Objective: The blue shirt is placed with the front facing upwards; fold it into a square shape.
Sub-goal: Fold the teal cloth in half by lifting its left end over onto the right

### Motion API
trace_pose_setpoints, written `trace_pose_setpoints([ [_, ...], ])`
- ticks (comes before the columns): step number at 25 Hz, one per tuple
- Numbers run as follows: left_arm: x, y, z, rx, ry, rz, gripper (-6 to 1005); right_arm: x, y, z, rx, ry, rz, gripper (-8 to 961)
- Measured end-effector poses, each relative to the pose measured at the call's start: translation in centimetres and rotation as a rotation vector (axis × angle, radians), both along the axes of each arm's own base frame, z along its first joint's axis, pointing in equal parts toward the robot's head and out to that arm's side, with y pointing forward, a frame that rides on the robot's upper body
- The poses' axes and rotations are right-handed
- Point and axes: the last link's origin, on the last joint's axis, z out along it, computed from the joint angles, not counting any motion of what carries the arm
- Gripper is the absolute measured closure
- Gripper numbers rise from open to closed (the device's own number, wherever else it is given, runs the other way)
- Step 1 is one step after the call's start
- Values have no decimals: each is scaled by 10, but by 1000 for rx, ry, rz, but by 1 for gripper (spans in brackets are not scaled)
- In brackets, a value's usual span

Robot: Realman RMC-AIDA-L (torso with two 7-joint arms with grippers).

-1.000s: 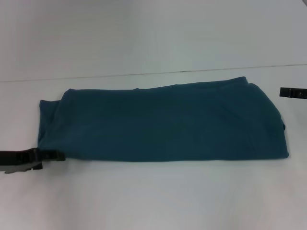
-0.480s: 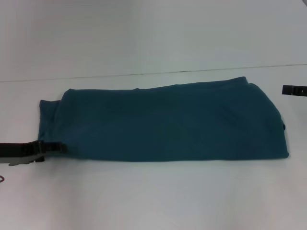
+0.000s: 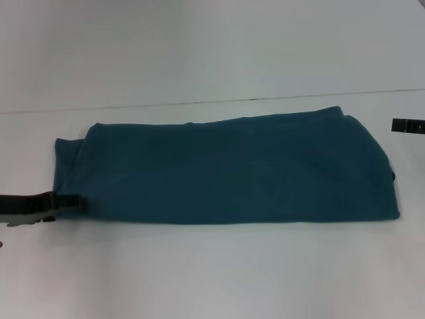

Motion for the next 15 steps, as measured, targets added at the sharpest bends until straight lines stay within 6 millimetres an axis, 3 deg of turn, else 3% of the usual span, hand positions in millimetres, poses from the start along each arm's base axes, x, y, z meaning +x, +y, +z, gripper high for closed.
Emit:
trace_pose_setpoints([
  [15, 13, 13, -2, 6, 9, -35, 168, 0, 0, 0, -1, -1, -1, 48],
])
